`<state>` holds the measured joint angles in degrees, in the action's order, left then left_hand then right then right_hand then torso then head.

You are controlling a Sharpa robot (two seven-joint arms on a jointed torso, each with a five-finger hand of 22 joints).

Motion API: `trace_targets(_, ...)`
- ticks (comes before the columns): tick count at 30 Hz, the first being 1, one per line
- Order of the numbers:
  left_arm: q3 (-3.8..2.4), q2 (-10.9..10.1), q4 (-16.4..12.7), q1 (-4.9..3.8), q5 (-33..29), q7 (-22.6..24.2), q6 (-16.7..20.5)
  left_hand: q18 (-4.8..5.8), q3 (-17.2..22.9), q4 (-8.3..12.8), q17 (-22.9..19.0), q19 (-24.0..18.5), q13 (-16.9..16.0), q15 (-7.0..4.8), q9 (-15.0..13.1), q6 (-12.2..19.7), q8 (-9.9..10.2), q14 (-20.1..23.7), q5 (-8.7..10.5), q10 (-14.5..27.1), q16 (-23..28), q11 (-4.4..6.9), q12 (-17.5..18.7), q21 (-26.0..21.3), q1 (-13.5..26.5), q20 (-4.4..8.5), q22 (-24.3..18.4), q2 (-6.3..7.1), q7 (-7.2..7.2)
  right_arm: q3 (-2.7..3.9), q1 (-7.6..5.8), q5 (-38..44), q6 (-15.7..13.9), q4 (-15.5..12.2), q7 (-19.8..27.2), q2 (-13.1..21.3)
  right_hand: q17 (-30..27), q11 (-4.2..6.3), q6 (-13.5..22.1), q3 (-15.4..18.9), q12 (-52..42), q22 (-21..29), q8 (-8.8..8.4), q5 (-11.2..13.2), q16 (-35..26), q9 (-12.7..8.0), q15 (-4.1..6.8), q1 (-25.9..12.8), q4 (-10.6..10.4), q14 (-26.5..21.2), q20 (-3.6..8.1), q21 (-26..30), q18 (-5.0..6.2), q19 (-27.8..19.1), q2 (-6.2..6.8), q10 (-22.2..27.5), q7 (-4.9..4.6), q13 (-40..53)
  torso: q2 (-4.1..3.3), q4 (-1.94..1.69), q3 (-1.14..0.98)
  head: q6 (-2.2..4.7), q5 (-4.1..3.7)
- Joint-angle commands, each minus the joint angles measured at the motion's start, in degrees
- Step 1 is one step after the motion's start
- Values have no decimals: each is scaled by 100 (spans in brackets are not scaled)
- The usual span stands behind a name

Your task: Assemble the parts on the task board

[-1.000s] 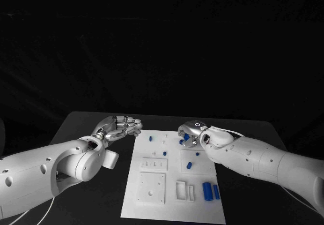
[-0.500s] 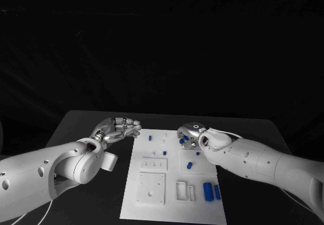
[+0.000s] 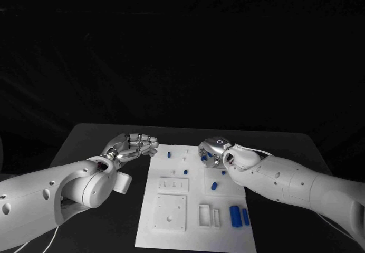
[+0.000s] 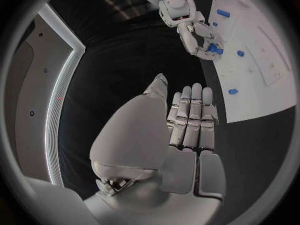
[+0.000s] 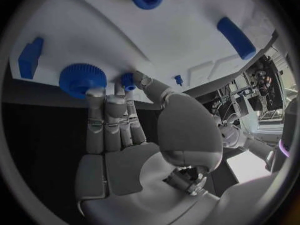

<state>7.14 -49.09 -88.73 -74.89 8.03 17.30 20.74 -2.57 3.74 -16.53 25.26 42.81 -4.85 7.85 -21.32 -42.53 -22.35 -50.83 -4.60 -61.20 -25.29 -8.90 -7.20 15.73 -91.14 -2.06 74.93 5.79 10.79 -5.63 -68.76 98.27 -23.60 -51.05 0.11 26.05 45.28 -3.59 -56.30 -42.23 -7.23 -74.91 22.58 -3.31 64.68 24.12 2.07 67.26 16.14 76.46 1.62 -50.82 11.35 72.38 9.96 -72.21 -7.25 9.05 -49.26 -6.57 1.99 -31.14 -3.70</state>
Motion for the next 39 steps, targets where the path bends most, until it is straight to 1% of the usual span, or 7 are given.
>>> trace_targets(1,-6,5,-7,-11,24,12,-93,-106,-46,2,8,30,7,-7,10,-27,30,-38,23,-13,29,-28,39,28,-35,7,130,-6,28,-23,44,385,-205,-51,-335,18,-22,93,-187,-213,-121,-152,99,49,54,84,168,49,7,-85,58,-102,365,20,-44,-341,78,148,-33,-3,-6,2,7)
trace_targets(6,-6,6,-8,-11,24,8,-103,-107,-52,4,10,29,11,-8,14,-22,36,-39,28,-8,32,-31,50,30,-39,8,129,-2,32,-23,45,475,-368,-95,-473,24,-80,180,-273,-377,-229,-139,168,53,76,228,250,40,11,-104,102,-246,365,-19,6,-466,133,403,-48,-6,-8,25,18)
trace_targets(15,-6,-3,-14,-13,24,-10,-94,-107,-57,5,12,29,16,-8,18,-18,42,-40,33,-2,35,-35,62,33,-44,8,129,-1,34,-17,39,536,-909,-275,-802,-9,-117,193,-290,-441,-256,-130,179,51,104,321,267,36,14,-109,130,-314,365,-38,36,-450,147,586,-71,2,-16,91,47)
trace_targets(27,-7,74,17,-16,24,0,-81,-107,-64,2,15,29,20,-8,23,-16,47,-42,40,3,39,-40,76,36,-44,8,128,-1,37,4,1,674,-1373,-143,-1213,-361,-135,195,-297,-472,-257,-126,175,51,119,358,269,42,8,-112,144,-342,365,-40,48,-428,152,668,-94,-29,-11,181,39)
trace_targets(29,-7,114,20,-16,24,7,-83,-107,-64,3,16,29,21,-8,24,-16,48,-43,41,3,39,-41,77,37,-46,8,128,-1,37,11,-1,694,-1399,-126,-1247,-403,-138,195,-297,-477,-256,-126,173,51,119,363,269,42,5,-114,146,-347,365,-39,49,-424,152,679,-101,-19,-17,190,48)
trace_targets(36,-8,166,39,-19,24,5,-78,-108,-64,6,17,29,22,-9,25,-15,49,-44,41,2,40,-41,81,38,-54,9,128,-3,37,18,-18,682,-1429,-79,-1218,-494,-147,194,-298,-489,-254,-128,170,51,120,373,268,44,1,-118,151,-360,365,-37,57,-416,153,703,-104,-42,0,223,70)
trace_targets(39,-8,169,59,-23,24,1,-74,-109,-64,7,17,29,22,-9,26,-15,50,-44,42,2,41,-41,82,38,-56,9,128,-2,37,20,-25,689,-1429,-62,-1215,-517,-149,193,-297,-493,-253,-128,168,51,120,376,268,43,0,-119,152,-364,365,-37,62,-413,153,711,-112,-37,-6,226,75)
